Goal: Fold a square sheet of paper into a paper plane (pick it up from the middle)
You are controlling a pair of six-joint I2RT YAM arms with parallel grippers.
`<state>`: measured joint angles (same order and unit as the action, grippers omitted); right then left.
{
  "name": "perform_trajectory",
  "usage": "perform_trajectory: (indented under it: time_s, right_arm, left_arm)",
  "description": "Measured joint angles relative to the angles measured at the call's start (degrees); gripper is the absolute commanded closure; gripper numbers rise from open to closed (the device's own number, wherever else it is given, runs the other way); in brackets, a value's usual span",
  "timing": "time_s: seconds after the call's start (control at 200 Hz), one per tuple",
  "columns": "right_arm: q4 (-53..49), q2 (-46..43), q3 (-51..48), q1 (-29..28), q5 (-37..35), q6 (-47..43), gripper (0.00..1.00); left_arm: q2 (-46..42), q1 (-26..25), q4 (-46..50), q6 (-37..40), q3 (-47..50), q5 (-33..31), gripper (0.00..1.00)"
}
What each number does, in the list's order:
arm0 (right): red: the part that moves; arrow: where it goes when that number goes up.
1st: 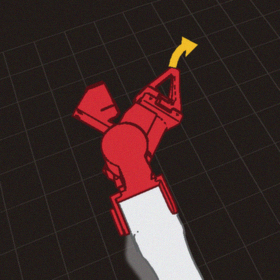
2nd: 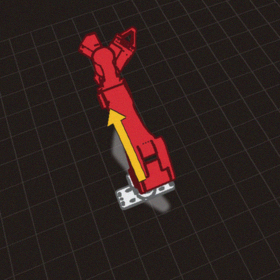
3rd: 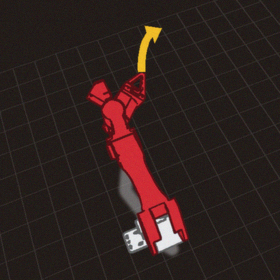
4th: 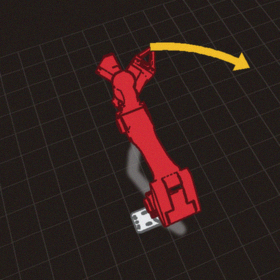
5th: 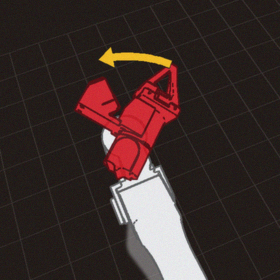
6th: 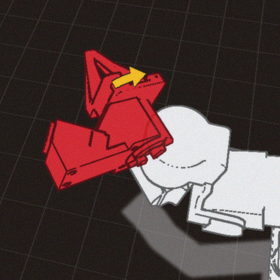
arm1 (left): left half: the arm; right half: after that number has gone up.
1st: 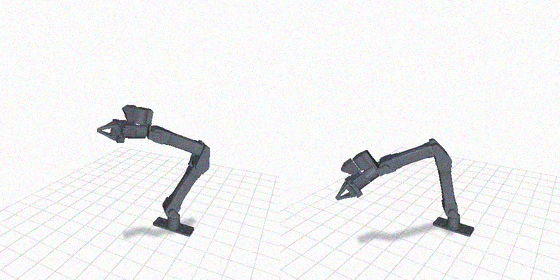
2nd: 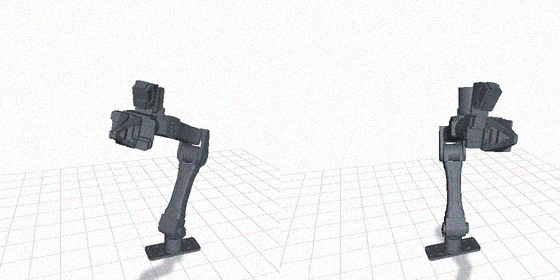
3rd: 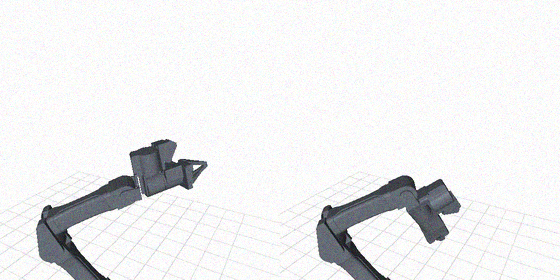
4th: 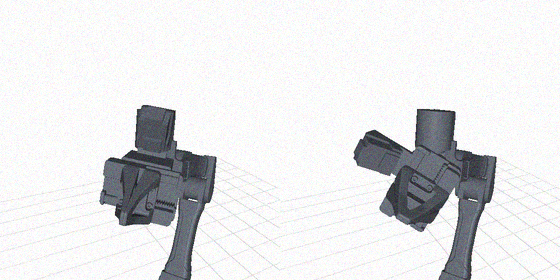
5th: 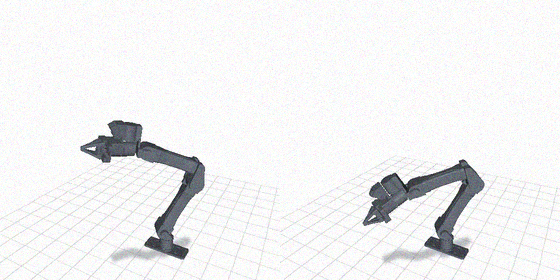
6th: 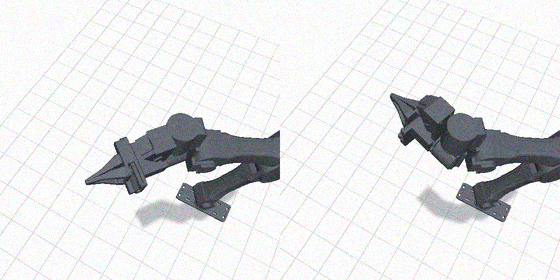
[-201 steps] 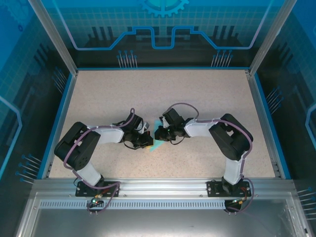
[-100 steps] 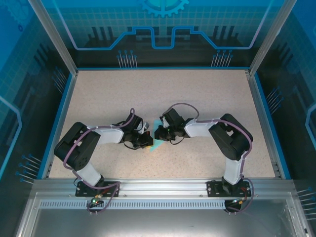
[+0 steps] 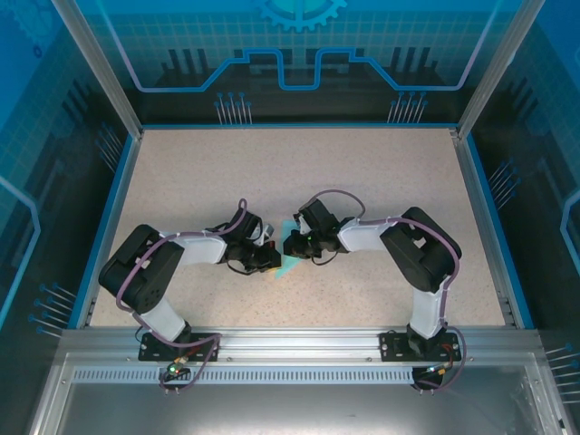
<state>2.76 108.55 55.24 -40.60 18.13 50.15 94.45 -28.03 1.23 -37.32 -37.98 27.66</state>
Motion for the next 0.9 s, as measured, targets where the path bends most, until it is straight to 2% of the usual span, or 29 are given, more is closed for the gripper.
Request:
perform_trajectory:
  time_s: [0.17,0.585,0.895]
  right_arm:
    - [-1.2,0.2,1.3,1.0,0.0,-0.3,0.87]
    - [-1.6,4.0,5.7,9.9,0.5,-1.9,0.87]
    - [-1.3,4.6,6.3,10.8,2.5,-2.0,0.86]
  left_arm:
    - [0.0,0.0,-0.2,0.0,0.2,0.0,0.98]
    - [-0.1,0.0,-0.3,0.0,0.3,0.0,0.99]
    - [-0.2,0.0,-0.3,0.4,0.3,-0.4,1.00]
